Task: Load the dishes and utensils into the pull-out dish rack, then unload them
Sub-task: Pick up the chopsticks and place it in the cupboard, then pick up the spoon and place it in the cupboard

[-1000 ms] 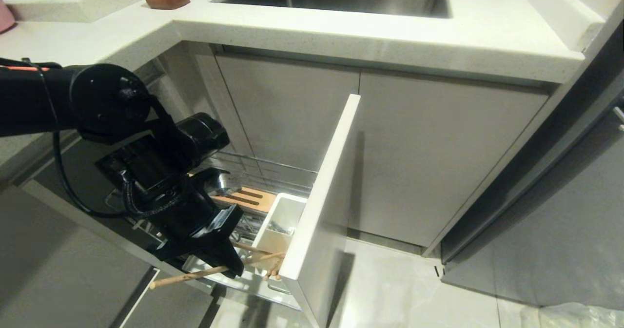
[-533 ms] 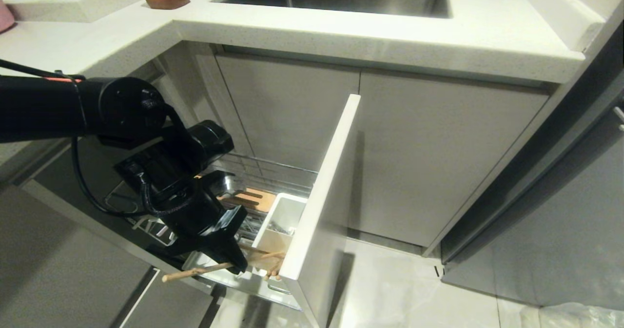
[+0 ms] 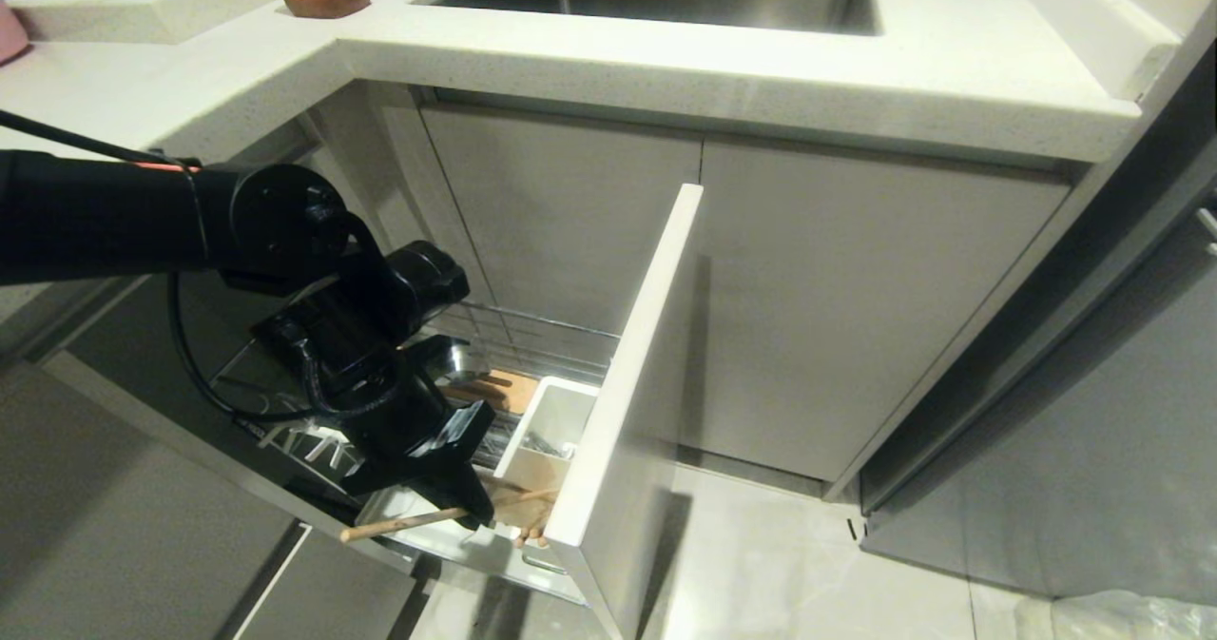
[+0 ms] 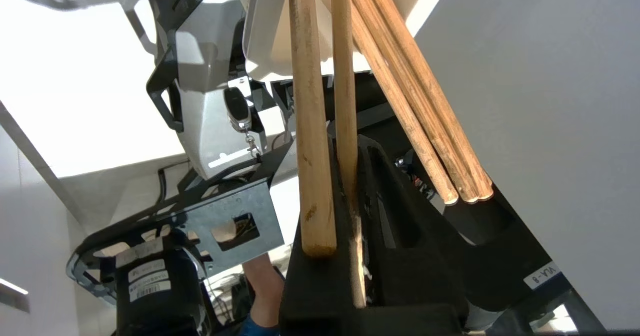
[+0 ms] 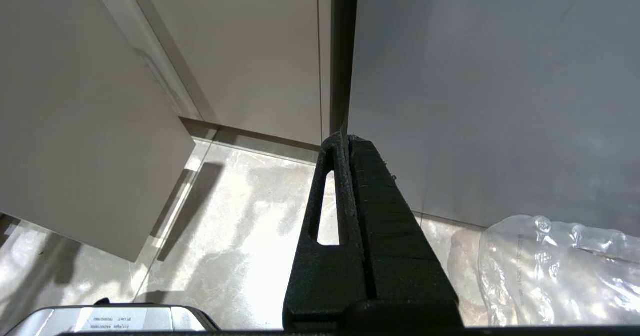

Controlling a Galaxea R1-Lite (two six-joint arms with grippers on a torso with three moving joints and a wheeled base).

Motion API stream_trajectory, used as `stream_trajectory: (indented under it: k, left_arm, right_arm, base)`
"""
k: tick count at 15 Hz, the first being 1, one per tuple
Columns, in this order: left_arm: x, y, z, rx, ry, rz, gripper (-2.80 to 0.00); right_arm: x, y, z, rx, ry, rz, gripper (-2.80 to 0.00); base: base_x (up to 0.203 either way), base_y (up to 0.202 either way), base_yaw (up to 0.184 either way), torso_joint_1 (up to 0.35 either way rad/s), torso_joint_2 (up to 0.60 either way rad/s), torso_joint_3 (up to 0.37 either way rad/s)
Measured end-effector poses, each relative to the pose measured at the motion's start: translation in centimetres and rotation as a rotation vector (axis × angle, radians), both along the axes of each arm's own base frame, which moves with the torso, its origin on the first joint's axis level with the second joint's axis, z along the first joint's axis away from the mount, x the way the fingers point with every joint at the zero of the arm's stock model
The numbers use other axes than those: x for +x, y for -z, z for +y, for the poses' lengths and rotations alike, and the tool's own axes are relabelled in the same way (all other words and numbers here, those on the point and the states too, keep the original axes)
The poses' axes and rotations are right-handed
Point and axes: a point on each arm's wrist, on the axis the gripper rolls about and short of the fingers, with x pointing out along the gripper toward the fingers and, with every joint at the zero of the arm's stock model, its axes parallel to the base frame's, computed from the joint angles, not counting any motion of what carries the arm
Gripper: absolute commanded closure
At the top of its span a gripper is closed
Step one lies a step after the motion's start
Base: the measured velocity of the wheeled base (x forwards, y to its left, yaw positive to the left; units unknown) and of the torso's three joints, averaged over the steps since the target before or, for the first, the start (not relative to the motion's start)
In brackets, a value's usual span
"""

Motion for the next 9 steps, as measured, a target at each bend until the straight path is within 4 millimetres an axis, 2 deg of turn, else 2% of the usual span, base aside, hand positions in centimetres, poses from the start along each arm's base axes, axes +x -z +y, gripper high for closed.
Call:
stream_trajectory:
  k: [9]
  left_arm:
    - [-0.87,-0.97,0.31,-0.007,-0.001,-0.018,-2.80]
  right_arm:
    - [0.00,0.00,0.00,0.000,0.000,0.000,0.00]
  base:
    - [0.000,0.000,0.000,0.000,0.00,0.000]
